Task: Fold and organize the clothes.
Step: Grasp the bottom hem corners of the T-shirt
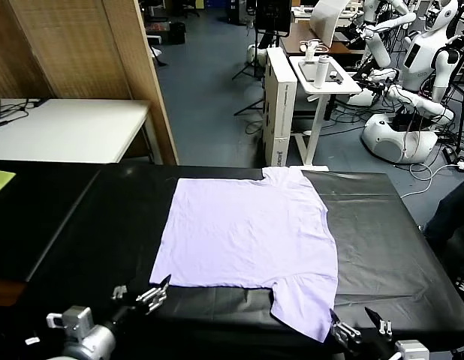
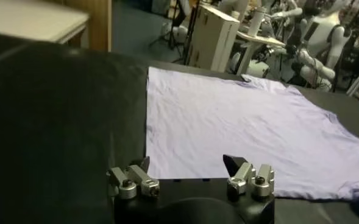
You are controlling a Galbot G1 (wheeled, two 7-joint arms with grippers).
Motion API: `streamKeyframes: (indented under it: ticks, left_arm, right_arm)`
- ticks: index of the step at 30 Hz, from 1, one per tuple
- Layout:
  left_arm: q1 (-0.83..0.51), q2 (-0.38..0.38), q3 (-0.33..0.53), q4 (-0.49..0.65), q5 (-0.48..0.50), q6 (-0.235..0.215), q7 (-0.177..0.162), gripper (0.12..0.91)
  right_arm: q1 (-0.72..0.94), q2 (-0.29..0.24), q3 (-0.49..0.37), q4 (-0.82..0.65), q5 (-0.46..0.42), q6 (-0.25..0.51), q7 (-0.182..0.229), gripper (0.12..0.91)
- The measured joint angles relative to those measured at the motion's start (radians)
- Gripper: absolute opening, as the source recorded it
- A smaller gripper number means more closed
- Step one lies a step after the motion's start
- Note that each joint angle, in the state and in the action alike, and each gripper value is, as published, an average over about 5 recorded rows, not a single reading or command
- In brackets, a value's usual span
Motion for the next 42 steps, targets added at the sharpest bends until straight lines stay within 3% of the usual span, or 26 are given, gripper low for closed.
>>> streamKeyframes:
  ticks: [14, 27, 32, 39, 42]
  left_arm:
    - [-0.054, -0.042, 0.01, 0.084, 0.013, -0.011, 0.011, 0.907]
    - [-0.065, -0.06, 0.017, 0.141, 0.008, -0.012, 0.016, 0.907]
    - [-0.062, -0.062, 0.017, 0.145, 0.009, -0.015, 0.016, 0.902]
    - [-0.066, -0.06, 0.018, 0.151, 0.011, -0.016, 0.016, 0.729]
    - [-0.069, -0.06, 0.019, 0.156, 0.011, -0.017, 0.016, 0.689]
  right_arm:
    - [0.042, 0.026, -0.082, -0.043, -0.025, 0.0, -0.001, 0.907]
    - [0.028, 0.034, -0.094, -0.051, -0.029, -0.002, 0.003, 0.891]
    - [0.026, 0.037, -0.084, -0.063, -0.029, 0.001, 0.003, 0.797]
    - [0.027, 0.04, -0.082, -0.075, -0.028, 0.003, -0.003, 0.683]
    - [0.027, 0.04, -0.082, -0.076, -0.027, 0.003, -0.004, 0.555]
